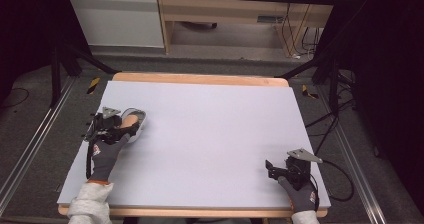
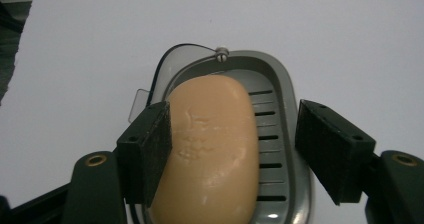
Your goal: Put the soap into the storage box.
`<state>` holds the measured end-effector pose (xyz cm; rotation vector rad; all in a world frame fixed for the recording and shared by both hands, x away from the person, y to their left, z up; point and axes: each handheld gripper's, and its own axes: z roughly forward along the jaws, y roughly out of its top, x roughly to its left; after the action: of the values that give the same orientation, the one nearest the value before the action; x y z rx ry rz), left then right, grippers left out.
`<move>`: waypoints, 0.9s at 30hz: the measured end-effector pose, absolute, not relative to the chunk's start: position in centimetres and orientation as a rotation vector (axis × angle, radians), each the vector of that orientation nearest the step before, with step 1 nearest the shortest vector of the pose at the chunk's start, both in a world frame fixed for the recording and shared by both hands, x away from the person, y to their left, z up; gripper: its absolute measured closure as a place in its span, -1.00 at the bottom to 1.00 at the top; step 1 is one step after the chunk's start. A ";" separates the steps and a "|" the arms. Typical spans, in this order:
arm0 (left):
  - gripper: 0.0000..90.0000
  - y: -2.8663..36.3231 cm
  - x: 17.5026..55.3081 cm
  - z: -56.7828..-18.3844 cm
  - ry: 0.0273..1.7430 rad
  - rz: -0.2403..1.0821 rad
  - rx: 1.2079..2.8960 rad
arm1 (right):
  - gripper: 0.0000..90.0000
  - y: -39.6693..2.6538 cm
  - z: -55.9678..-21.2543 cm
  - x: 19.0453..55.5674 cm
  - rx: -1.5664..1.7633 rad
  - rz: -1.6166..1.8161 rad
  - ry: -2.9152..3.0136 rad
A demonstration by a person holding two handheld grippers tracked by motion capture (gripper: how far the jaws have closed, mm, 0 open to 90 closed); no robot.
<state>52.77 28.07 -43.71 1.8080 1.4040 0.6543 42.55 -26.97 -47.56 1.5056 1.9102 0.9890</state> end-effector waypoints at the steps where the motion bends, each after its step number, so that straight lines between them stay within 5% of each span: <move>1: -0.33 28.1 52.7 -43.7 1.404 0.660 1.808 | -0.85 -26.9 -47.6 42.5 1.510 0.990 1.908; 27: -0.32 24.4 48.6 -41.4 1.178 0.617 1.833 | -0.85 -27.3 -47.5 42.3 1.510 0.986 1.888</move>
<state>48.57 24.43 -41.41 1.8329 1.1775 0.6166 42.35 -27.30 -47.45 1.5098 1.8881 0.9855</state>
